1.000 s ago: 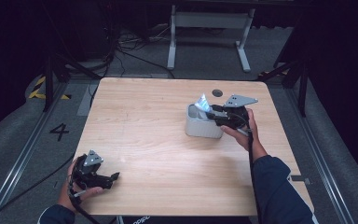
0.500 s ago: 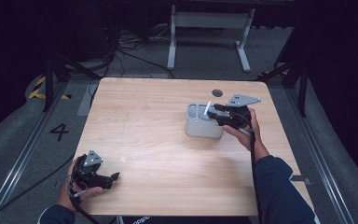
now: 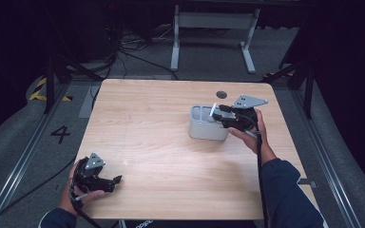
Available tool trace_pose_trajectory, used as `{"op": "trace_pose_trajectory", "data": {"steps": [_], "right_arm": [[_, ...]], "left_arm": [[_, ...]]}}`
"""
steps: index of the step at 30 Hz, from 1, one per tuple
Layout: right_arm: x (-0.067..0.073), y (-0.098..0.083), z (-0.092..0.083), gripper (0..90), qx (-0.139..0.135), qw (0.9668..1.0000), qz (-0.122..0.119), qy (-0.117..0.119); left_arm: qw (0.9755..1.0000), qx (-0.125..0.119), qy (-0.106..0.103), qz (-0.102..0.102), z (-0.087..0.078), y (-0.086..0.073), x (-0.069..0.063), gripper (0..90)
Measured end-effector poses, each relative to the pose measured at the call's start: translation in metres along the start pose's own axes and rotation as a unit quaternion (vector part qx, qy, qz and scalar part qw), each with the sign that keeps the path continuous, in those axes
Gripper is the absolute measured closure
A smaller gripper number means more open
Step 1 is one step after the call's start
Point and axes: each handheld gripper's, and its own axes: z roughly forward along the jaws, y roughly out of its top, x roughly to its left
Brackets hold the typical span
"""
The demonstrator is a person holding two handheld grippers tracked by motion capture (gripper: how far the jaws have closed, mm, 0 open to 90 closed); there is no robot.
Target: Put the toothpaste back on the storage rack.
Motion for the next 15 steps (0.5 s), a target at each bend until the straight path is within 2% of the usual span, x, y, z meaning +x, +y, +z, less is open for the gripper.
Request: {"op": "trace_pose_trajectory", "data": {"steps": [6,15], "right_arm": [[0.002,0.003,-0.004,51.5,0.004,0.9999,-0.009,-0.004],[0.004,0.006,-0.014,45.9,0.010,0.9999,-0.010,-0.003]], "left_arm": [[1.0000,0.000,0.000,0.000,0.000,0.000,0.000,1.5],[1.0000,0.000,0.000,0.000,0.000,0.000,0.000,1.5]]}}
